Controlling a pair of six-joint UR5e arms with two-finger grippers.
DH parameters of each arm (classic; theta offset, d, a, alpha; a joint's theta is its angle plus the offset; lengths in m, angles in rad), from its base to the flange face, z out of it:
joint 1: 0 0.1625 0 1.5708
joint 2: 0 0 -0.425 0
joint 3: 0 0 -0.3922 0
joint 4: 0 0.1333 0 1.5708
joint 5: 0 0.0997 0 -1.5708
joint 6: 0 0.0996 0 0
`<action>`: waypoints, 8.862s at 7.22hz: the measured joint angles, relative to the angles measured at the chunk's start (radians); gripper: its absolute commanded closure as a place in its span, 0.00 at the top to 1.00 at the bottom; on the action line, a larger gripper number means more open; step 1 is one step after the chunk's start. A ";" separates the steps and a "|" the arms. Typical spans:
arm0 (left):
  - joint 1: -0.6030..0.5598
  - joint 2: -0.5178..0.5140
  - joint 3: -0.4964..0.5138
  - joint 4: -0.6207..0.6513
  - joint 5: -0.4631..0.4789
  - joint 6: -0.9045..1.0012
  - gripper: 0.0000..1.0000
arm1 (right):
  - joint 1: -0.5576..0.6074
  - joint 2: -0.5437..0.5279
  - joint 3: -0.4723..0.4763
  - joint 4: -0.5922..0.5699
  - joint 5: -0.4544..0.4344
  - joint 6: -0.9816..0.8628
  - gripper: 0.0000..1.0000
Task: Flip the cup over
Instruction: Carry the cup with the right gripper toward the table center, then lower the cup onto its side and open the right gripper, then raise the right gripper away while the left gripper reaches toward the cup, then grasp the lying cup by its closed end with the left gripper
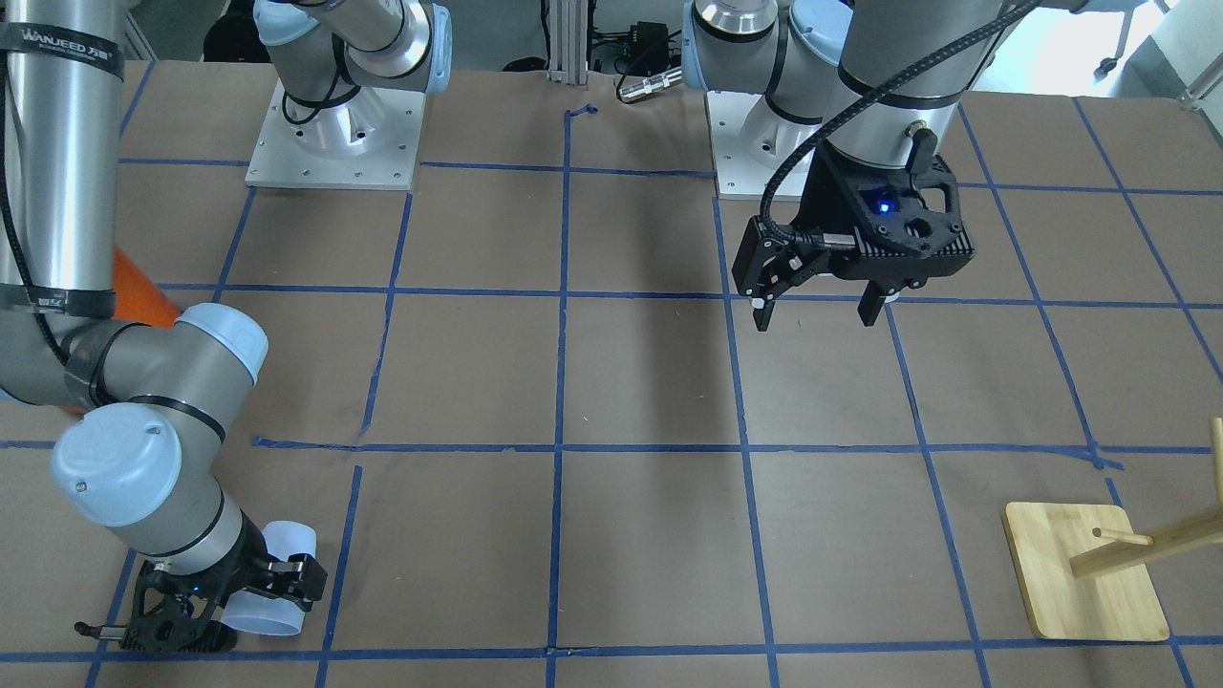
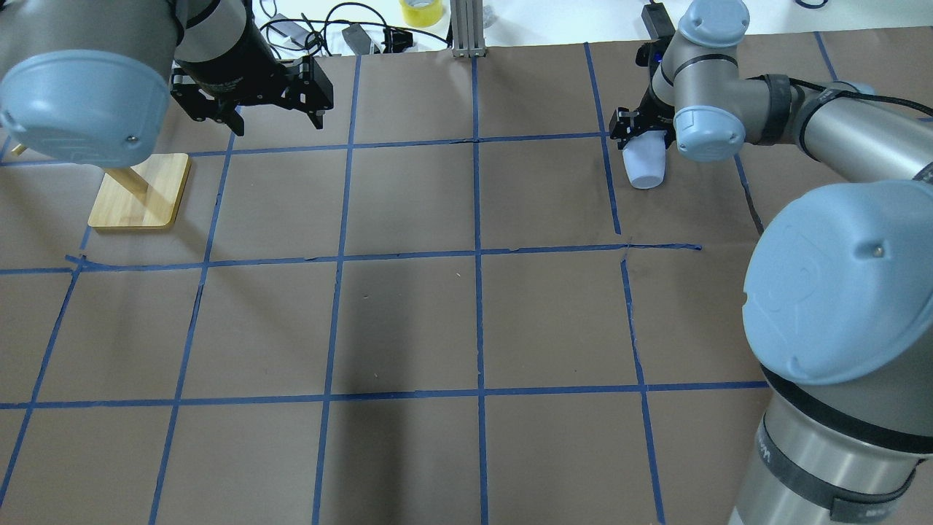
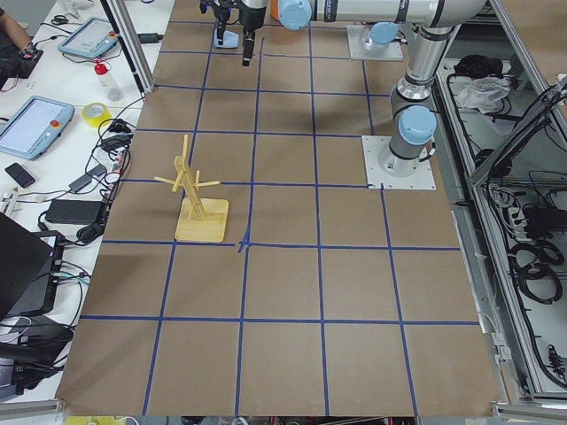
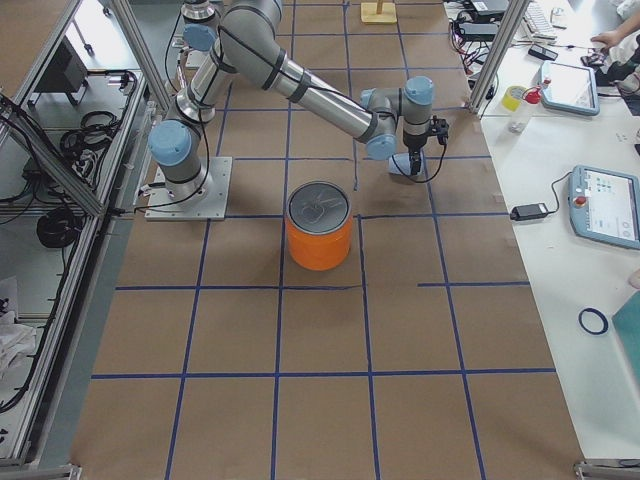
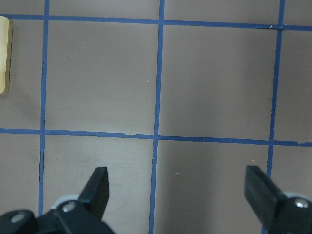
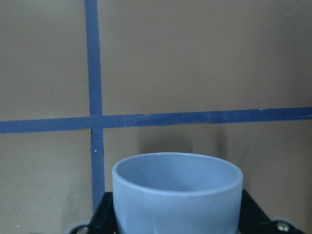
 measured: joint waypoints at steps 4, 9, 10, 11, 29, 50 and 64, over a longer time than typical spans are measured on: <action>0.000 0.000 0.000 0.000 0.000 0.000 1.00 | 0.034 -0.057 -0.002 0.004 0.006 -0.090 0.00; -0.001 0.000 -0.001 0.000 0.000 0.000 1.00 | 0.255 -0.090 0.008 0.013 0.024 -0.301 0.00; -0.002 0.000 -0.001 0.000 0.000 0.000 1.00 | 0.286 -0.091 0.008 0.009 0.031 -0.343 0.00; -0.002 0.000 -0.001 0.000 0.000 0.000 1.00 | 0.319 -0.093 0.009 0.011 0.002 -0.360 0.00; 0.000 0.000 -0.002 -0.002 0.002 0.000 1.00 | 0.504 -0.086 0.130 -0.026 0.098 -1.254 0.00; 0.060 -0.075 -0.031 0.015 -0.280 0.066 1.00 | 0.084 -0.566 0.099 0.382 0.242 -0.867 1.00; 0.069 -0.425 -0.260 0.379 -0.877 0.057 0.00 | 0.064 -0.598 -0.081 0.776 -0.010 0.039 1.00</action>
